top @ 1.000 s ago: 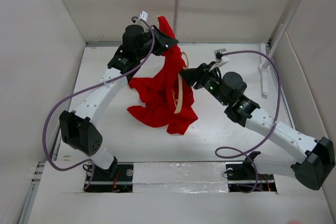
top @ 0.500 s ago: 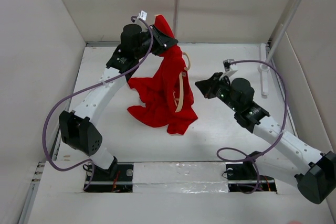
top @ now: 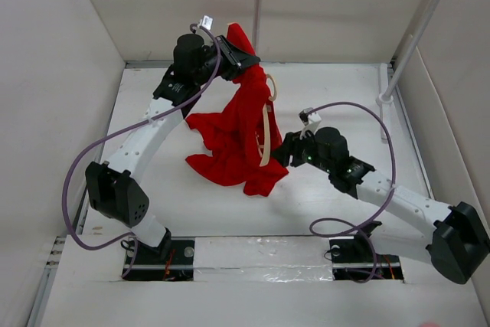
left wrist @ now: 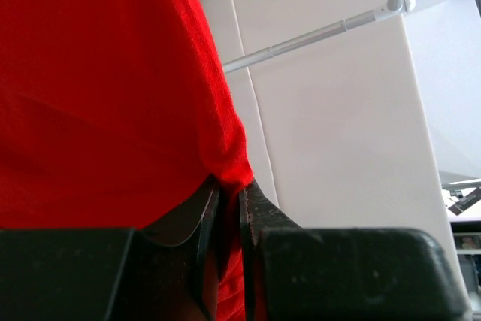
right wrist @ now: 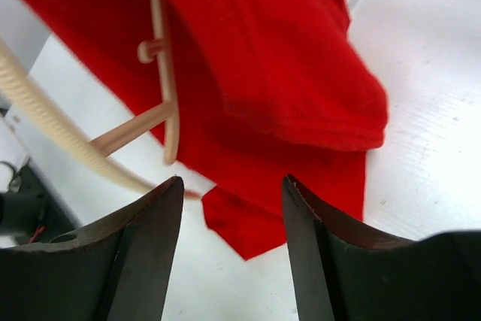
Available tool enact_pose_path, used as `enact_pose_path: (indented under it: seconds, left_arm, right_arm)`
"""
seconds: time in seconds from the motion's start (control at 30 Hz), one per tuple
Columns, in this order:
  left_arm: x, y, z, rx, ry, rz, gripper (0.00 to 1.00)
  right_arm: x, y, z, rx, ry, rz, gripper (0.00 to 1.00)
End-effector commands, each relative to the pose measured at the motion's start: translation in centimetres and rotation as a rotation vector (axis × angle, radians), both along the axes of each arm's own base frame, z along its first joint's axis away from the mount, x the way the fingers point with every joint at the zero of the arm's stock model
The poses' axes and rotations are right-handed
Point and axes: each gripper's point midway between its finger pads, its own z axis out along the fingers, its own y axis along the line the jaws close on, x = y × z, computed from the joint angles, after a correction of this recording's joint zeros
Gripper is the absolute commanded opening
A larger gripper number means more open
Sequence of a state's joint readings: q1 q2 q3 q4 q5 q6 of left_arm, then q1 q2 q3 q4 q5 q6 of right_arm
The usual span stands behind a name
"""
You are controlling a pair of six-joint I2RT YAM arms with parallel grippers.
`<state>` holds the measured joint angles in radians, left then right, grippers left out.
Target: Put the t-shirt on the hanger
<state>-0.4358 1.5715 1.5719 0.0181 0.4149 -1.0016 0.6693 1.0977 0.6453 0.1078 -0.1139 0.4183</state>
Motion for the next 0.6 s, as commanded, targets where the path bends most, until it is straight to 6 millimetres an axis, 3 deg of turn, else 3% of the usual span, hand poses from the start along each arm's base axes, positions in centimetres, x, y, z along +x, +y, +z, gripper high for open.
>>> enact_pose_path:
  seconds: [0.0,0.13,0.23,0.33,0.43,0.47,0.57]
  left_arm:
    - [-1.8,0.3,7.0,-0.115,-0.137,-0.042,0.0]
    - [-2.1,0.2,7.6,-0.138,-0.134,-0.056,0.0]
    - [-2.2,0.4,7.7,-0.149,-0.129,-0.062,0.0]
    - [-2.3,0.8,8.1,-0.167,-0.136,-0.06,0.0]
    - [-2.3,1.1,8.6,-0.2,-0.141,-0.059,0.0]
    - [-2.3,1.1,8.7,-0.209,-0.144,-0.059,0.0]
    - [-1.8,2.1,10.4,-0.261,-0.185,-0.029,0.0]
  right_arm:
    - [2.6,0.1,2.0,-0.009,-0.111,-0.059,0.59]
    - [4.1,0.6,2.1,-0.028,-0.12,-0.081,0.55]
    - [5.7,-0.1,1.6,-0.053,-0.135,-0.147,0.55]
    - [6.0,0.4,1.5,-0.046,-0.146,-0.135,0.51]
    - [5.9,0.9,1.3,-0.043,-0.133,-0.112,0.21]
    - [5.7,1.1,1.3,-0.046,-0.124,-0.106,0.03]
    - [4.3,0.8,0.3,-0.068,-0.059,-0.098,0.0]
